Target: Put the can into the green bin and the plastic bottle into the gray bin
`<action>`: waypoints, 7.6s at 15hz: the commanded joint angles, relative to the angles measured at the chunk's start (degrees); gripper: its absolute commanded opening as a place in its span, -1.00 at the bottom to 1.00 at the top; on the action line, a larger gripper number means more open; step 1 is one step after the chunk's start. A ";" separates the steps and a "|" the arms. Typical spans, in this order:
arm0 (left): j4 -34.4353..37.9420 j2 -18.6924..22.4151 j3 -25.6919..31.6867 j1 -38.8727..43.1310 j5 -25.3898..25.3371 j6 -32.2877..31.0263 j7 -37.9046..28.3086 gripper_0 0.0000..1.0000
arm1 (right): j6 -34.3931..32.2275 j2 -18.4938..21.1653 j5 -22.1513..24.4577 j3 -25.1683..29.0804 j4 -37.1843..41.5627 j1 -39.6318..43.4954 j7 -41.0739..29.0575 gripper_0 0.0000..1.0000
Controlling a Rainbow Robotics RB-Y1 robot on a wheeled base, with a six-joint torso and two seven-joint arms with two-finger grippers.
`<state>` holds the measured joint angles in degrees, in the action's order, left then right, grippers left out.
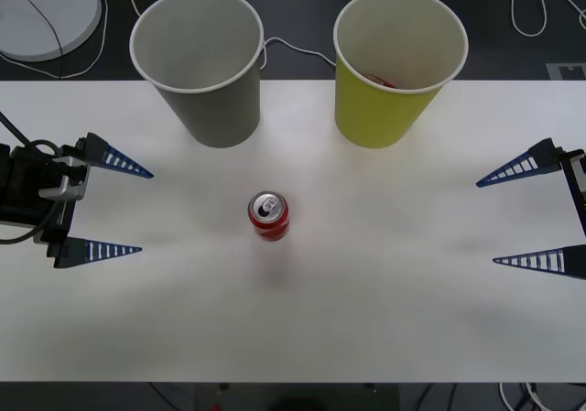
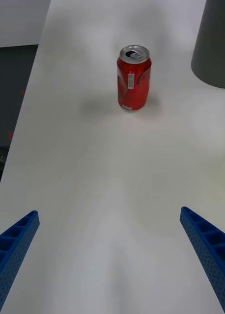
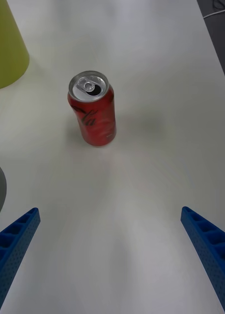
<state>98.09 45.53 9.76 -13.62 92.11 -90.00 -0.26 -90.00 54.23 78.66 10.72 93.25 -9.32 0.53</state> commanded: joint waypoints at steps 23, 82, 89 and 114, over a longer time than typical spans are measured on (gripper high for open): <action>0.00 0.00 0.00 0.00 0.00 0.00 0.00 1.00 | 8.61 -15.03 0.00 -2.81 -9.58 0.53 5.27 1.00; 0.00 0.00 0.00 0.00 0.00 0.00 0.00 1.00 | 63.72 -26.37 -35.60 -52.73 -19.42 -11.60 35.68 -1.00; 0.00 0.00 0.00 0.00 0.00 0.00 0.00 1.00 | 53.88 -18.63 -33.22 -48.08 -18.81 -11.51 31.64 -1.00; 0.00 0.00 0.00 0.00 0.00 0.00 0.00 1.00 | 6.24 9.14 4.66 1.41 11.34 -8.53 -57.48 -1.00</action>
<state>98.09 45.53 9.76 -13.62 92.11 -90.00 -0.26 -83.79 62.48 83.14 12.13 104.60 -17.06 -54.85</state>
